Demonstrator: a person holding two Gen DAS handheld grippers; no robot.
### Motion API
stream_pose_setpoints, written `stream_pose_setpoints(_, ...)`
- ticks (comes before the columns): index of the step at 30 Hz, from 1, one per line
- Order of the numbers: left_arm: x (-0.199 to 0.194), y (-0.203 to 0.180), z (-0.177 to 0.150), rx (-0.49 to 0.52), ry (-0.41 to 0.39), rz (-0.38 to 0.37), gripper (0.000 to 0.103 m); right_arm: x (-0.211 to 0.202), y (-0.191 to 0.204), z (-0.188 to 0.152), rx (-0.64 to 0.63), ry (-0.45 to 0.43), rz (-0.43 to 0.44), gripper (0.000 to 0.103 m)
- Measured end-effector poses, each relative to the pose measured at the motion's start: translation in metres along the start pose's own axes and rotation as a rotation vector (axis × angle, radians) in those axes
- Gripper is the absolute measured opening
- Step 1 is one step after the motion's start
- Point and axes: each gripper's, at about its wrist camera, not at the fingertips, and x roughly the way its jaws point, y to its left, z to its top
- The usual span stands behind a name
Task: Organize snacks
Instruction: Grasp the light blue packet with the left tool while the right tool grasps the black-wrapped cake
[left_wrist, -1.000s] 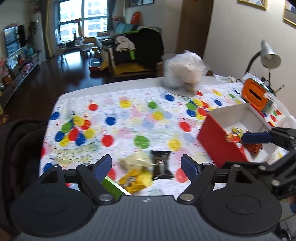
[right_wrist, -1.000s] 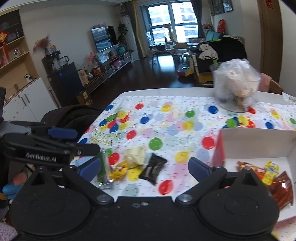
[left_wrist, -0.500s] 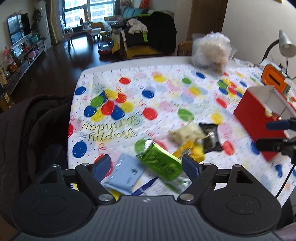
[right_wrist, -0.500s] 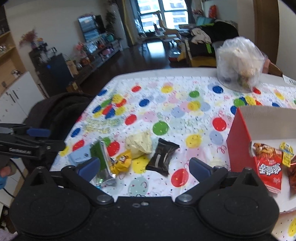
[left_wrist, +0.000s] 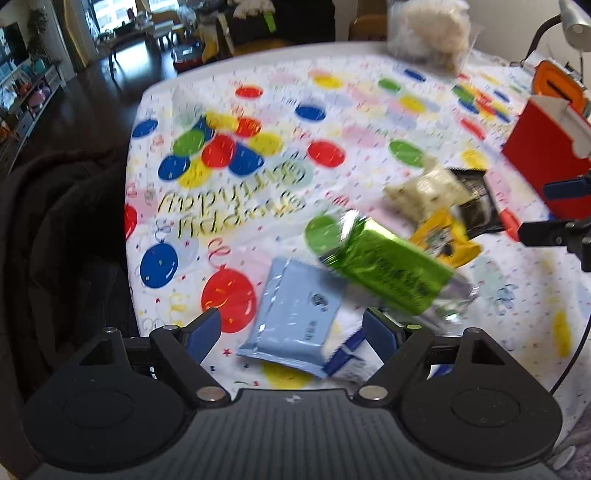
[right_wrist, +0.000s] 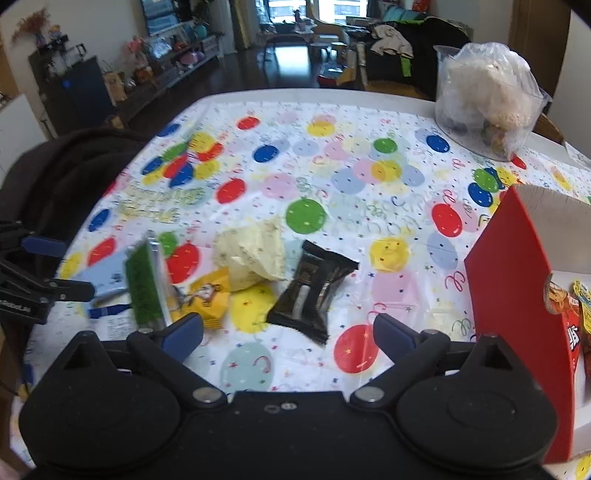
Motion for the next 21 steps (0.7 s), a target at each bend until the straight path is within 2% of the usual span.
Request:
stream_pose_setpoints(5,0.018,0.006,0.004,0.022,0.04,-0.014,0.084,0.022,-0.001,0.007,0.016,0.023,-0.056,0.098)
stream_pose_setpoints(12,0.039,0.008,0.009,0.034,0.101,-0.018,0.084,0.051,-0.007,0.013,0.024,0.072,-0.12,0.088)
stream_pose_setpoints(21,0.047,0.007,0.015,0.043,0.114,-0.022,0.084,0.071,-0.002,0.018,0.008,0.101,-0.127,0.079)
